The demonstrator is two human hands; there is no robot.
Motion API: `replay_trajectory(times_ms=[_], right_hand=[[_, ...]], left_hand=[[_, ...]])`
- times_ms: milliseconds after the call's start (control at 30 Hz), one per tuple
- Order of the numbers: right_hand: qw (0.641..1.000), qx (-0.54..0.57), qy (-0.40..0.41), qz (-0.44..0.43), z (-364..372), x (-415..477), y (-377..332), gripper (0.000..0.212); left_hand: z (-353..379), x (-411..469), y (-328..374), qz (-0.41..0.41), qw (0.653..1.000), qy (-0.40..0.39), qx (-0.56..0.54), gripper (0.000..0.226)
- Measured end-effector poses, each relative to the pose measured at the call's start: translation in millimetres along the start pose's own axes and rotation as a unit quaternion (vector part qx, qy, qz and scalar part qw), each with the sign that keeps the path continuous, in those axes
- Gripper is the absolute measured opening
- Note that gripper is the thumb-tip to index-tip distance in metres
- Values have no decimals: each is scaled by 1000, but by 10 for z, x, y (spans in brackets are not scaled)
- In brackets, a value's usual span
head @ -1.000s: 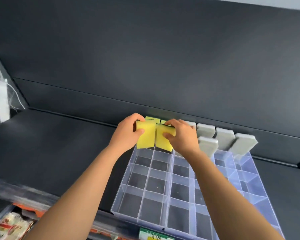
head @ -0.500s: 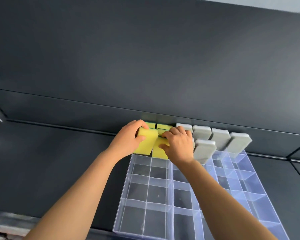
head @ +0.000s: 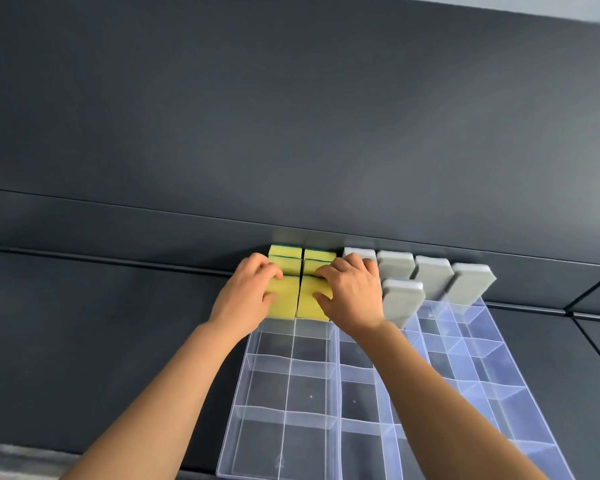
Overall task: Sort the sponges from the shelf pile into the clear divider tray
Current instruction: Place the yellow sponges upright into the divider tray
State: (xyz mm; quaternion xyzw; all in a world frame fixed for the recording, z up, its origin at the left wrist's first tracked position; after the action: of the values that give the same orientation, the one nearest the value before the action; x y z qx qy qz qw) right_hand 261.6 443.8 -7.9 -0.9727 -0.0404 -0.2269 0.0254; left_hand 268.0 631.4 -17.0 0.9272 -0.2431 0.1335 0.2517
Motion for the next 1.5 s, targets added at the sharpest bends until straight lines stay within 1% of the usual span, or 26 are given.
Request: replay_trajectory(times_ms=[100, 167, 267, 400, 600, 767, 1000, 1100, 1233, 1400, 1500], right_hand=[[1000, -2, 13, -5, 12, 13, 15, 38], [1000, -4, 14, -8, 28, 5, 13, 36], [1000, 8, 26, -13, 45, -19, 15, 33], [999, 16, 34, -10, 28, -41, 10, 34], [998, 36, 43, -3, -86, -141, 41, 53], [998, 26, 49, 22, -214, -344, 186, 48], [997, -3, 36, 62, -455, -764, 575, 54], [995, -22, 32, 91, -598, -1022, 879, 56], [989, -49, 14, 140, -808, -1476, 1431, 55], [980, -52, -33, 189, -1077, -2066, 2115, 52], [974, -53, -47, 213, -1219, -2409, 2527, 50]], left_hand=[[30, 42, 36, 59, 995, 29, 79, 33], [46, 63, 42, 80, 991, 29, 101, 33], [62, 65, 49, 74, 993, 26, 93, 34], [58, 53, 71, 68, 991, 27, 112, 36], [41, 10, 117, 63, 988, 20, 137, 46], [66, 10, 292, 93, 984, 34, 146, 44], [291, 42, 813, 157, 971, 44, 176, 52], [488, 42, 1142, 190, 965, 47, 176, 55], [798, 3, 1787, 213, 965, 37, 148, 57], [1173, -76, 2601, 245, 961, 17, 130, 58], [1407, -128, 3070, 258, 959, 2, 120, 57]])
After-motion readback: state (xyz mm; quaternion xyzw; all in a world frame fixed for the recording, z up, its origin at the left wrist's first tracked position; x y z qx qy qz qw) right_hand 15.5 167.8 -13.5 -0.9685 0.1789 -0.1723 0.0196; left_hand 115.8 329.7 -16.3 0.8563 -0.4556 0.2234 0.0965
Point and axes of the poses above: each hand's wrist, its own x-axis towards the middle knuckle, its own z-axis out of the palm, y = z × x, the point moved 1 cm from there along x, towards the middle knuckle, and after that the axes turned 6 degrees about z, right-handed, at the moved point
